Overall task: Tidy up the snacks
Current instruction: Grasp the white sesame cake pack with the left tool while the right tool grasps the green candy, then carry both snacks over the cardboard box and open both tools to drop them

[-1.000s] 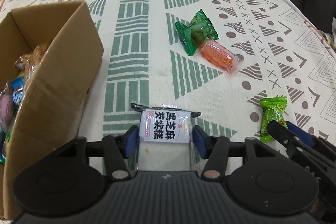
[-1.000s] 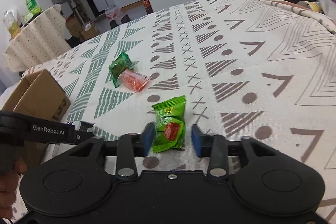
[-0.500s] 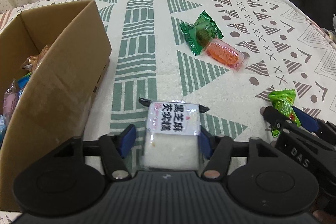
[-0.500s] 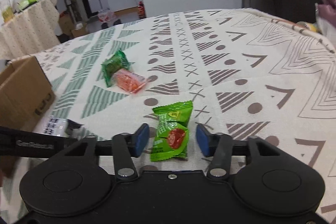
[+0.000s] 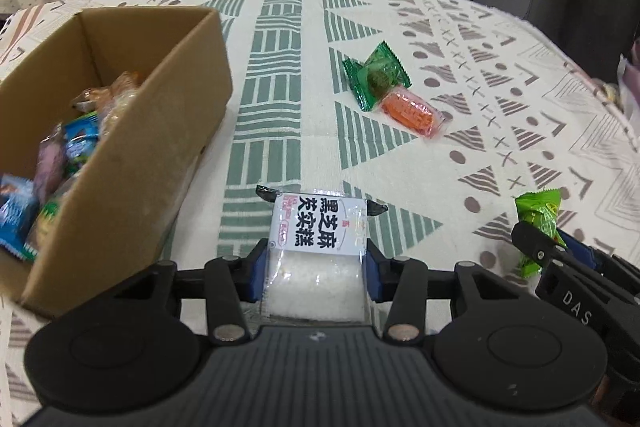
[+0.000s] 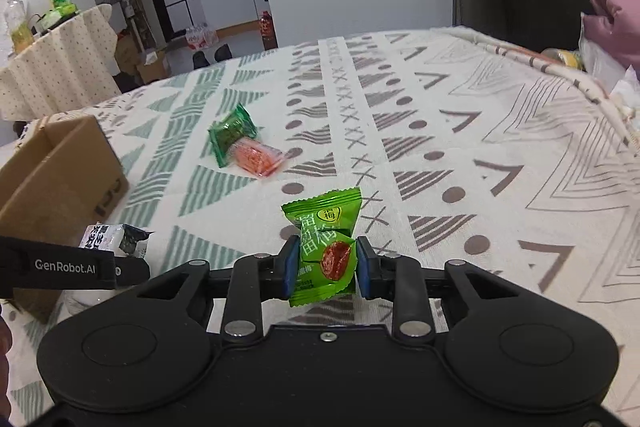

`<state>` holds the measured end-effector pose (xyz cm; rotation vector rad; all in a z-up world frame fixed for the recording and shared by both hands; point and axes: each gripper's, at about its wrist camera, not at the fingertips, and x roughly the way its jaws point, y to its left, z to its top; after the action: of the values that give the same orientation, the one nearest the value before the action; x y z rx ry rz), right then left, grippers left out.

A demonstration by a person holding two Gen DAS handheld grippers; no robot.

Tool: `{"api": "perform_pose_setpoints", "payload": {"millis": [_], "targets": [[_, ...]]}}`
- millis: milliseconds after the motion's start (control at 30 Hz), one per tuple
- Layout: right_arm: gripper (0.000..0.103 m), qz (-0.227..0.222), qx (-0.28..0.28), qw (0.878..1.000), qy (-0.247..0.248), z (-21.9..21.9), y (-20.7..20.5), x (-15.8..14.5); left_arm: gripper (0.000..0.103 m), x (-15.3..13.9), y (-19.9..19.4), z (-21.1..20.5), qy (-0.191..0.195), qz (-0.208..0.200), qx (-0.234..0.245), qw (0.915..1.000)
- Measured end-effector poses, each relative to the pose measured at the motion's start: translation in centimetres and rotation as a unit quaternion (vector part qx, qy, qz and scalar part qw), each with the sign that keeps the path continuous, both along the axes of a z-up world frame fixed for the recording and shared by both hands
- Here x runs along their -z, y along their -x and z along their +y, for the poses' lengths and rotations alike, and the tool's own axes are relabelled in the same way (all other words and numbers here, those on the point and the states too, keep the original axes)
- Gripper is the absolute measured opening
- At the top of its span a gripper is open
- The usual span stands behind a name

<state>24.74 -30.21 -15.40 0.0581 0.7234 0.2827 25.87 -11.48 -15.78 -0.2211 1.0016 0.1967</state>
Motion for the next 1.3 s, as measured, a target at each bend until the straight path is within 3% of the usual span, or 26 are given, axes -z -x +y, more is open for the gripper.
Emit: {"api": "perform_pose_setpoints", "payload": {"millis": [733, 967, 1300], "targets": [[0.029, -0.057, -0.057, 0.994, -0.078, 1.9, 4.0, -8.4, 0.046, -8.4, 6.2, 1.6, 0.033, -0.088, -0.022, 0.9953], [0.029, -0.067, -0.067, 0.991, -0.094, 2.7, 4.2, -9.6, 0.046, -10.8, 7.3, 3.1, 0.032, -0.113, -0.030, 0.9926], [0.029, -0.081, -0.106, 0.988, -0.080, 6.0, 4.8, -10.8, 0.046, -13.7, 8.9, 7.7, 0.031, -0.145, -0.054, 0.9875]]}}
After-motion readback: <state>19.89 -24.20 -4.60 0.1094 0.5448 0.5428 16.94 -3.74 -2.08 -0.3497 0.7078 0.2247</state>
